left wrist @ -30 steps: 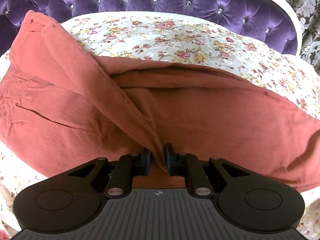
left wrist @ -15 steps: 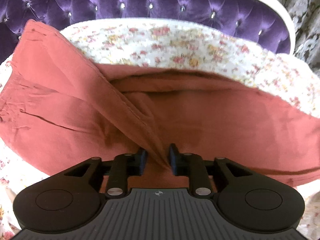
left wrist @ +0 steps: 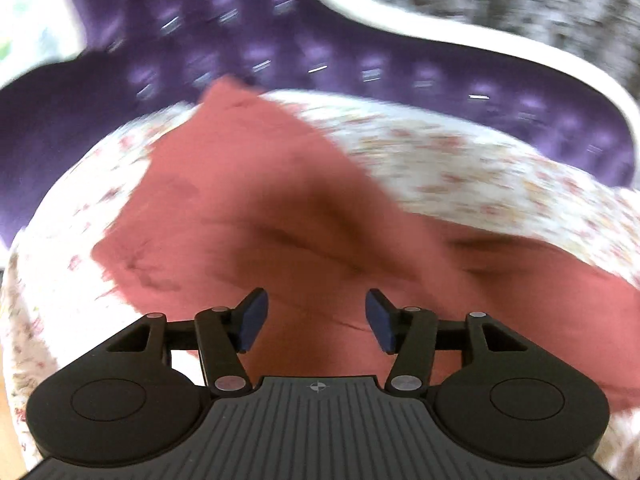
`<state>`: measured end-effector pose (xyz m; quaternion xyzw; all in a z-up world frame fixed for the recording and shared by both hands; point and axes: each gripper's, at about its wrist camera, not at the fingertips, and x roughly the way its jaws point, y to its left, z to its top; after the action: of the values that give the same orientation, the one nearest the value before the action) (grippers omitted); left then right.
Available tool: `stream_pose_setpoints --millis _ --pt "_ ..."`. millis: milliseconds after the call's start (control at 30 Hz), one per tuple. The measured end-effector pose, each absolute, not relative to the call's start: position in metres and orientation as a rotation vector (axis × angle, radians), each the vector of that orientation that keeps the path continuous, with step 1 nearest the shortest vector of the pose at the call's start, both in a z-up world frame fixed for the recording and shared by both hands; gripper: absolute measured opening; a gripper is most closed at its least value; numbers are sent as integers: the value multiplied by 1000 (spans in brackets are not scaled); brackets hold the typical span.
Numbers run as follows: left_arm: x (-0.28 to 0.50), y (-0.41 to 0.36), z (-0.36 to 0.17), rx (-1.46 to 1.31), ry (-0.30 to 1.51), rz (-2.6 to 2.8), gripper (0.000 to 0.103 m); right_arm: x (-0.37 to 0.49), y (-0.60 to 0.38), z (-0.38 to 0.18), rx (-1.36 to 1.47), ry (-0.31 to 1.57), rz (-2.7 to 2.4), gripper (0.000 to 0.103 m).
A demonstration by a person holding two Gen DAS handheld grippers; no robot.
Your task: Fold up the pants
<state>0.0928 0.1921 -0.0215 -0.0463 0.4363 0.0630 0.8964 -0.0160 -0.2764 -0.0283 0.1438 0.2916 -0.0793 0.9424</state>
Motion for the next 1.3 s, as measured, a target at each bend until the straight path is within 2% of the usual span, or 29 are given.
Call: stream_pose_setpoints --millis 200,433,500,567,767,1033,1133,1167,1200,1233,1300 --pt "135 245 -55 -193 981 252 52 35 -180 -16 203 615 202 56" --pt "174 281 -68 -240 962 307 52 92 -67 2 103 606 559 56" --pt "176 293 -66 -270 951 309 52 108 -38 8 62 586 621 59" --pt "182 304 -63 -331 951 327 52 124 -10 12 26 566 670 66" --pt "201 327 -61 -401 937 309 52 173 72 9 -84 539 775 66" --pt "199 326 -61 -325 923 303 52 239 145 -23 -236 625 777 66" --pt "200 331 -60 -347 921 297 52 268 155 -33 -173 745 849 66" --pt "198 334 -58 -367 905 293 52 276 158 -36 -126 794 884 63" --pt "194 340 -54 -392 876 295 52 281 158 -38 -74 837 923 43" --pt "190 344 -50 -411 849 302 52 283 160 -37 -64 853 933 15" --pt "178 358 -40 -458 779 336 52 272 163 -27 -154 774 901 14"
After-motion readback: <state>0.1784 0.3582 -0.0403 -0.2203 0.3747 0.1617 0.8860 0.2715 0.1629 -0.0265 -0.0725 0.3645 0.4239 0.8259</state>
